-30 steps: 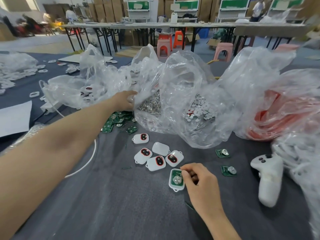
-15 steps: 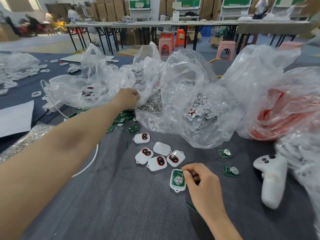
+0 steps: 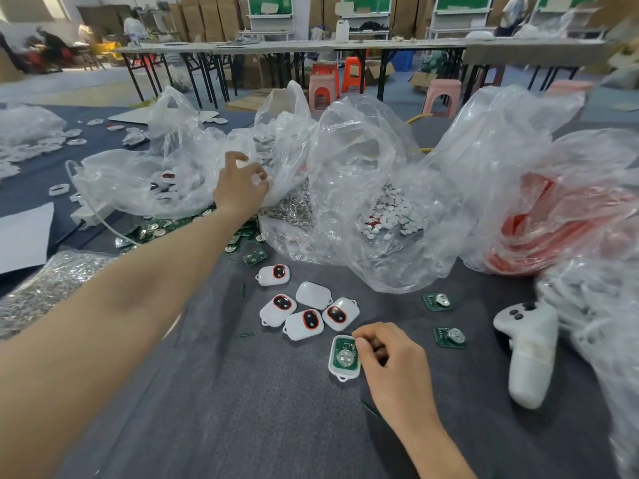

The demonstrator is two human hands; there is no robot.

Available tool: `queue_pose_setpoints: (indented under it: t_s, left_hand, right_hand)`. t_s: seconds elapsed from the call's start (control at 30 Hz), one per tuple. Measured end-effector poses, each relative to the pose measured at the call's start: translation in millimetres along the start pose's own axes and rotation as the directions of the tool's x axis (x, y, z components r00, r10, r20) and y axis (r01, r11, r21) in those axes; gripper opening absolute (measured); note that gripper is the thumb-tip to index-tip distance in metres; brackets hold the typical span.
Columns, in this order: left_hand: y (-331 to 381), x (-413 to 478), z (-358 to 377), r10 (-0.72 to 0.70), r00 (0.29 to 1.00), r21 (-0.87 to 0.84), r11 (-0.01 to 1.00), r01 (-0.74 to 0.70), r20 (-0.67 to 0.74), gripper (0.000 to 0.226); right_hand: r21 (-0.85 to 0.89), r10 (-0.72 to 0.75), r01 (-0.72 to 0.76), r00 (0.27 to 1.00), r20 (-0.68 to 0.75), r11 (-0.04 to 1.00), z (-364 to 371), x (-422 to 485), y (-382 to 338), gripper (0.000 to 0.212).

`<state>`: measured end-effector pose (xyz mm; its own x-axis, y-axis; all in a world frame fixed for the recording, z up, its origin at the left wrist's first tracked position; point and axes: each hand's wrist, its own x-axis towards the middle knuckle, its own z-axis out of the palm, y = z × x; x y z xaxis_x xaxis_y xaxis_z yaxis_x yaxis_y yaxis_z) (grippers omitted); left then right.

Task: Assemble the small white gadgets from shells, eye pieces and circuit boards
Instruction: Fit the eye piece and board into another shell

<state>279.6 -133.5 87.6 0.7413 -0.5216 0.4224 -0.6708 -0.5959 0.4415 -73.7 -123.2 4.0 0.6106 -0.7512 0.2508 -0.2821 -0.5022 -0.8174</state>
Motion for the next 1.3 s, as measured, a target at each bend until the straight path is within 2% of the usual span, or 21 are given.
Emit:
queue_pose_setpoints:
  t_s: [0.13,0.27,0.33,0.43,0.57,0.63,0.7,0.77,0.83,0.93,0.97,1.03,1.07,1.1,1.17,1.3]
  left_hand:
    - [9.7,14.2,-24.2,-0.02,0.998,-0.179,0.984,0.01,-0.053,0.018]
    - [29.5,22.2,-47.2,-0.172,0.98,-0.394,0.912,0.118,-0.104,0.022]
    - [39.8,19.6,-57.2,-0.177,0.984,-0.538,0.833,0.13,-0.037,0.019]
    - [54.8,-8.5,-72.9,-0.15,0.982,-0.735,0.653,0.183,0.112,0.007]
    - [65.9,-97.9,-68.0,-0.097,0.942,-0.757,0.572,0.317,0.321,0.01]
    - [69.7,-157.5,-57.0,0.004,0.903,-0.738,0.578,0.348,0.43,0.01]
    - [72.5,-206.5,-48.3,0.144,0.831,-0.72,0.591,0.363,0.537,0.009]
    - [73.6,-236.1,-43.4,0.226,0.769,-0.71,0.594,0.378,0.598,0.006]
    - [73.3,-246.9,-41.9,0.242,0.745,-0.704,0.59,0.395,0.621,0.006]
    - [66.5,-248.5,-42.0,0.166,0.807,-0.703,0.608,0.369,0.567,0.019]
    - [61.5,-247.8,-42.2,0.128,0.849,-0.686,0.655,0.315,0.512,0.021]
    - [47.1,-247.1,-43.0,0.119,0.927,-0.515,0.852,0.089,0.356,0.024]
    - [40.9,-248.1,-43.7,0.16,0.947,-0.379,0.924,-0.044,0.279,0.028]
    - [36.2,-250.2,-43.8,0.215,0.954,-0.283,0.947,-0.152,0.208,0.032]
    - [35.0,-257.2,-42.8,0.282,0.954,-0.252,0.935,-0.25,0.102,0.035]
    - [52.6,-268.9,-39.3,0.315,0.948,-0.408,0.871,-0.273,0.038,0.034]
  right_hand:
    - [0.002,-0.007,0.007,1.0,0.001,1.0,-0.7,-0.1,-1.4,0.036]
    - [0.001,-0.012,0.012,1.0,-0.002,1.0,-0.6,-0.2,-0.7,0.03]
    - [0.004,-0.009,0.009,1.0,0.001,1.0,-1.1,-0.5,-0.4,0.026]
    - [0.009,-0.001,0.001,1.0,0.009,1.0,-2.5,-1.6,-0.8,0.024]
    - [0.176,0.043,-0.035,0.998,-0.04,0.984,-5.3,-4.4,-7.8,0.025]
    - [0.311,0.058,-0.028,0.994,-0.088,0.95,-8.5,-7.2,-13.4,0.02]
    - [0.44,0.055,-0.014,0.995,-0.079,0.898,-12.3,-10.9,-18.6,0.025]
    - [0.51,0.051,-0.026,0.998,-0.036,0.86,-15.5,-12.9,-21.2,0.026]
    - [0.544,0.069,-0.048,0.997,-0.019,0.837,-17.7,-12.9,-21.5,0.013]
    - [0.618,0.163,-0.128,0.987,-0.001,0.776,-17.1,-10.7,-18.5,0.015]
    - [0.635,0.196,-0.155,0.981,0.005,0.757,-18.0,-10.1,-16.9,0.016]
    - [0.665,0.254,-0.208,0.967,0.028,0.717,-19.8,-9.4,-14.3,0.017]
    - [0.676,0.273,-0.229,0.961,0.043,0.701,-20.6,-9.0,-12.8,0.019]
    - [0.683,0.286,-0.25,0.956,0.062,0.686,-20.8,-9.0,-11.7,0.021]
    - [0.705,0.315,-0.294,0.943,0.105,0.645,-21.2,-8.9,-11.0,0.023]
    - [0.791,0.334,-0.323,0.929,0.16,0.519,-22.8,-9.1,-13.2,0.025]
